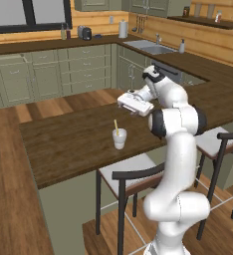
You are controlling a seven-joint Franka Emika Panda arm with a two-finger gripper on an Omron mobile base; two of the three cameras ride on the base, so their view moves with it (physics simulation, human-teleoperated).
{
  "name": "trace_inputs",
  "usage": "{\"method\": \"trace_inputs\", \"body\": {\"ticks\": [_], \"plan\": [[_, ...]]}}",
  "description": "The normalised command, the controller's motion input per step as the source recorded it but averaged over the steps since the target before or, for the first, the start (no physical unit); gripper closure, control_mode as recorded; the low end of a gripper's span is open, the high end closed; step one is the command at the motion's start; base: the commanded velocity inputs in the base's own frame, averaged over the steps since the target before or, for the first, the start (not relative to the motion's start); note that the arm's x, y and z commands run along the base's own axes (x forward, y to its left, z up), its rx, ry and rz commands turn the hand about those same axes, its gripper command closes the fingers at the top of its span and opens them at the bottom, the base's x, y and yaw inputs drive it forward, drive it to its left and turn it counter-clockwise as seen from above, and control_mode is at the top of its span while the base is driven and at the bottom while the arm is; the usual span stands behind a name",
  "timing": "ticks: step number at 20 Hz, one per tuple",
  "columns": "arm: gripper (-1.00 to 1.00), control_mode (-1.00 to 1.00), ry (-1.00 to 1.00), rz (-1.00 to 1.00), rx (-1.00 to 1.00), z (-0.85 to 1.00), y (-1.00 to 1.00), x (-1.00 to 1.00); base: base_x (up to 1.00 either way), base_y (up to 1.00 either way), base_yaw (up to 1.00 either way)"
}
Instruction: Take a straw from the drawer in front and place it inside the glass cup on the dining counter.
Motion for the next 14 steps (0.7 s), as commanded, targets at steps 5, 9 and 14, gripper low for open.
{"method": "trace_inputs", "body": {"ticks": [5, 9, 14], "plan": [[-1.00, -1.00, -0.58, 0.00, -0.30, 0.76, 0.02, -0.77, 0.00, 0.00, 0.00], [-1.00, -1.00, -0.76, 0.00, -0.46, 0.39, 0.15, -1.00, 0.00, 0.00, 0.00], [-1.00, -1.00, -0.64, 0.00, -0.44, 0.23, 0.17, -0.97, 0.00, 0.00, 0.00]]}}
